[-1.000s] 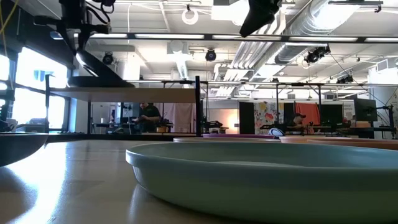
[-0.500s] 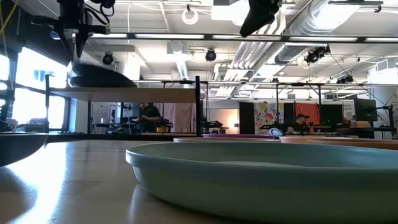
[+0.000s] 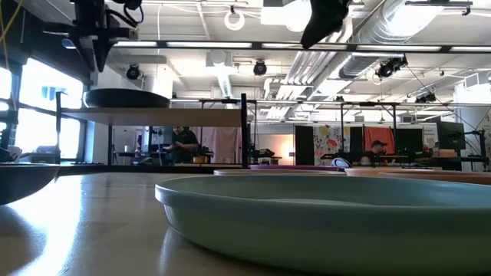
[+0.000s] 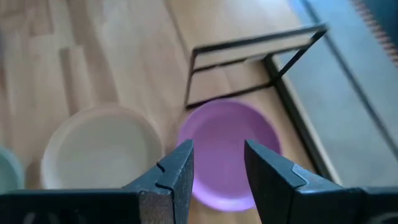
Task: Place and stack plates onto a shelf
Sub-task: Stack the violet plate on top of the black plate on the shelf
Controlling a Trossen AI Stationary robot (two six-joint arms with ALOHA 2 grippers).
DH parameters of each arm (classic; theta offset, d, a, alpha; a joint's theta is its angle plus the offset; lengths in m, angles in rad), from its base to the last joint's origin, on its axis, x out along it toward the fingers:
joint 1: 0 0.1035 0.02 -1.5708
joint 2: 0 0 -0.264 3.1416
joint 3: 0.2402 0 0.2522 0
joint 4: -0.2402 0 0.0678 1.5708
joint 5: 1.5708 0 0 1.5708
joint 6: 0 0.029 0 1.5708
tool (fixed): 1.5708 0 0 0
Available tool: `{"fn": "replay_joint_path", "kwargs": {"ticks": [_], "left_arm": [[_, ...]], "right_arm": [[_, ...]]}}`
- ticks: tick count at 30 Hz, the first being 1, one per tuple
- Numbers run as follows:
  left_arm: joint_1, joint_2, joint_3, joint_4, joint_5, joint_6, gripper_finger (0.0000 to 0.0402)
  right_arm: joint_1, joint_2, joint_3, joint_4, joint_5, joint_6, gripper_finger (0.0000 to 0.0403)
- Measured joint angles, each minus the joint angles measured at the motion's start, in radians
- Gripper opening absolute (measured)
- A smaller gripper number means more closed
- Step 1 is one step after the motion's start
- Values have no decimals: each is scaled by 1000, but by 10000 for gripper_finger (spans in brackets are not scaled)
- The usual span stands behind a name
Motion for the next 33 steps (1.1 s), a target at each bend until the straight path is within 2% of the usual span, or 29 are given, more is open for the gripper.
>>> {"fn": "replay_joint_path", "kwargs": {"ticks": [5,12,21,33], "left_arm": [[-78,0,0,-1,38,53,72],[-265,-1,-4,5,49,72,72],[-501,-5,-127,18,49,41,71],[-730,-5,-218,72,48,-44,71]], "right_arm": [[0,0,0,-70,-101,48,130],[24,35,-1,-92,-122,75,130],[60,191,-1,-91,-135,-2,130],[62,384,-1,-21,-135,-117,130]]}}
